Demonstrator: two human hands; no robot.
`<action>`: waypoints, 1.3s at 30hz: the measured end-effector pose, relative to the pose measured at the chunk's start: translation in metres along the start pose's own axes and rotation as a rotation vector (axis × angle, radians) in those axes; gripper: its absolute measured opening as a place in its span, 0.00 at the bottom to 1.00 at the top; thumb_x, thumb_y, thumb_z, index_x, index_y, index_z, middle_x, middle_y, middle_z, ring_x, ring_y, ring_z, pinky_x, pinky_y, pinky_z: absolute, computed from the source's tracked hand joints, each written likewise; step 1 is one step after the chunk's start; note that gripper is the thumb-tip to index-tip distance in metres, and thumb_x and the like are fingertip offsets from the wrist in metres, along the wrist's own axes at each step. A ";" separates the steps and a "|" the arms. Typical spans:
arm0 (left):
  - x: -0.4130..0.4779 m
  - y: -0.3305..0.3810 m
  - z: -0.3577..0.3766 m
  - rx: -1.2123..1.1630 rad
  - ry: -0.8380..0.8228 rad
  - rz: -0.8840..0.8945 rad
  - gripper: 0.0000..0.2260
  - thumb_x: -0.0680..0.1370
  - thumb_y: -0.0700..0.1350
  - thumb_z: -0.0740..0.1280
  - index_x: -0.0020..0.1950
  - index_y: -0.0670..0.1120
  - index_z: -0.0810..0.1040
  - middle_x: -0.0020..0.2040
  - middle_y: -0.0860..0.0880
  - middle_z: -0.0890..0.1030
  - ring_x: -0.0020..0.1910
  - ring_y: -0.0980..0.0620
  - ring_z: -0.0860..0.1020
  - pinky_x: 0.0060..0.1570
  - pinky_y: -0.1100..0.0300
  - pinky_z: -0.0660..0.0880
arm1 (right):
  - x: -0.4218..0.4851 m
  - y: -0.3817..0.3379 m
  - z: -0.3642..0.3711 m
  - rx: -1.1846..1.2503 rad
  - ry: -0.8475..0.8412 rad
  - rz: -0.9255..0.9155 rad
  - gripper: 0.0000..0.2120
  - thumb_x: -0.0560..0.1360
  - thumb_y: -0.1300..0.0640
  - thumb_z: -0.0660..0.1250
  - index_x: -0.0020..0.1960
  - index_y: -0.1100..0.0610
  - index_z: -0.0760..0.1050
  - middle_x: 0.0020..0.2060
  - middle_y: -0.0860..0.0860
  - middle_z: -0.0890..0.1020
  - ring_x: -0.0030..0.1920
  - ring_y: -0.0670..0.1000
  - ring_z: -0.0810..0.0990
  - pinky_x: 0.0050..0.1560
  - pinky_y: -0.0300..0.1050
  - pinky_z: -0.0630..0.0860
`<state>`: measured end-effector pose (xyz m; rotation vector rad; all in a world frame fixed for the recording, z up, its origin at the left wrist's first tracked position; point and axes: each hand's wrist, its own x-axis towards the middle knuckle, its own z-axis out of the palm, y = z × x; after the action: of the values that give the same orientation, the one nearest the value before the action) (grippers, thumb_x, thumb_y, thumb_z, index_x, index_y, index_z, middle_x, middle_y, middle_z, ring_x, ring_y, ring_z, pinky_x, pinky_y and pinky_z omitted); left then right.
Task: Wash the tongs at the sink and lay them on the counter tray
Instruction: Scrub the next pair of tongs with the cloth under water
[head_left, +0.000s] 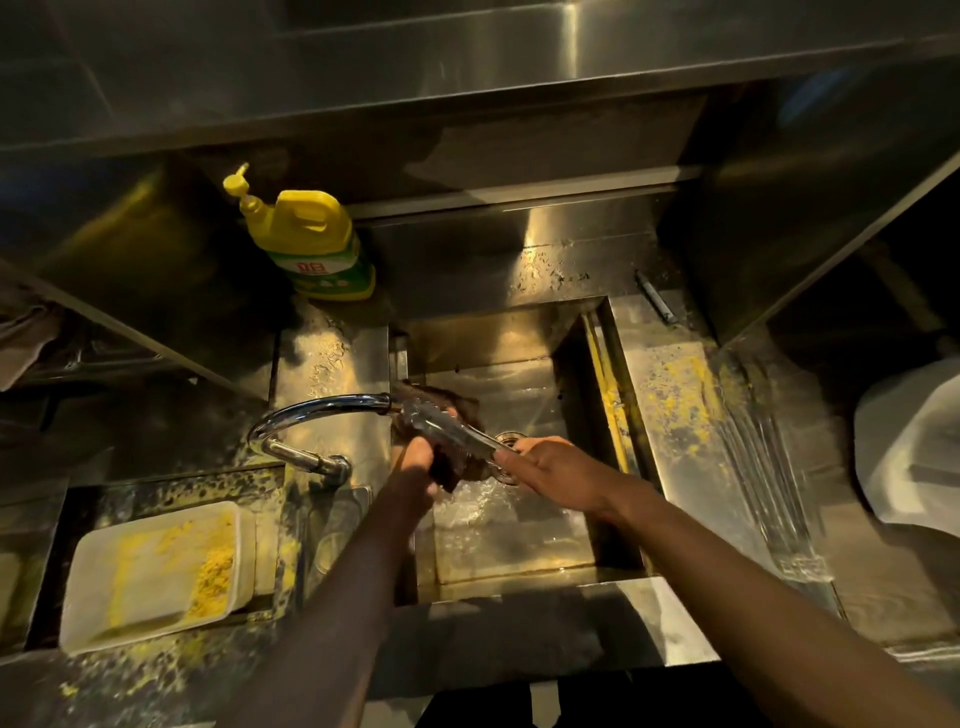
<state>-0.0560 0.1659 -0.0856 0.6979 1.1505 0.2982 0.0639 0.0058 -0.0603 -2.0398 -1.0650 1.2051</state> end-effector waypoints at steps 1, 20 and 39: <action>0.001 0.006 -0.004 0.121 0.032 0.018 0.09 0.78 0.32 0.63 0.48 0.44 0.78 0.42 0.44 0.81 0.43 0.45 0.81 0.31 0.58 0.80 | -0.001 0.005 -0.007 -0.090 -0.010 -0.007 0.25 0.82 0.35 0.52 0.38 0.51 0.73 0.35 0.54 0.76 0.36 0.49 0.74 0.43 0.49 0.74; -0.001 0.007 -0.009 0.078 -0.023 -0.079 0.07 0.77 0.42 0.67 0.51 0.43 0.83 0.48 0.40 0.84 0.40 0.49 0.84 0.48 0.50 0.79 | -0.006 0.002 0.018 -0.013 0.013 0.015 0.29 0.81 0.33 0.52 0.39 0.54 0.77 0.38 0.57 0.77 0.43 0.56 0.79 0.46 0.52 0.76; -0.033 0.000 0.006 -0.081 -0.171 -0.104 0.06 0.78 0.39 0.66 0.44 0.42 0.81 0.41 0.44 0.82 0.37 0.49 0.82 0.38 0.58 0.80 | 0.000 0.004 0.032 -0.102 0.011 0.089 0.29 0.82 0.35 0.50 0.50 0.52 0.82 0.61 0.56 0.80 0.63 0.56 0.77 0.65 0.52 0.70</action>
<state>-0.0638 0.1454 -0.0600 0.5793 1.0029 0.1923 0.0370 0.0055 -0.0774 -2.1894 -1.0603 1.2046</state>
